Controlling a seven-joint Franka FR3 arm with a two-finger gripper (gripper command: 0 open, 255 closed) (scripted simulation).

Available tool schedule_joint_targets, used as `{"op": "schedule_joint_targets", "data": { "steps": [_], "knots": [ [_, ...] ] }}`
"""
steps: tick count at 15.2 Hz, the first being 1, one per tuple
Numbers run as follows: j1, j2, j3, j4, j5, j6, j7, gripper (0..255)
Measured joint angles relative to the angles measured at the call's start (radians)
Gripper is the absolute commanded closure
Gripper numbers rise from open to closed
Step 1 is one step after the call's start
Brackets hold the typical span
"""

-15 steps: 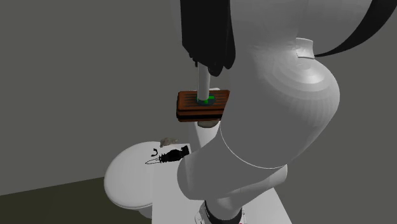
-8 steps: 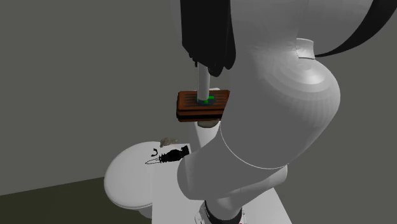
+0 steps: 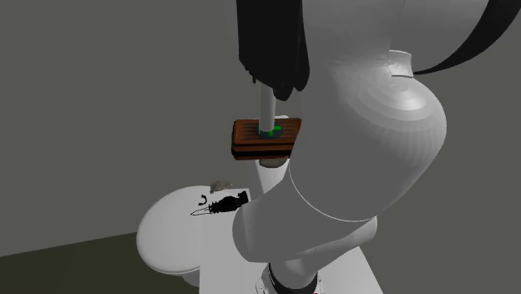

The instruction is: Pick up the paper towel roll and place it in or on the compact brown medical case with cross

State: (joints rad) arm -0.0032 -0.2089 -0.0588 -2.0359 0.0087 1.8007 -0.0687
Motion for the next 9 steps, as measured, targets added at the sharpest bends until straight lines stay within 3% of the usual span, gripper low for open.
{"op": "schedule_joint_targets", "data": {
  "steps": [3, 9],
  "knots": [
    [-0.002, 0.005, -0.003, 0.077, -0.001, -0.071, -0.005, 0],
    [-0.001, 0.004, -0.002, 0.092, -0.001, -0.089, -0.003, 0]
  ]
}}
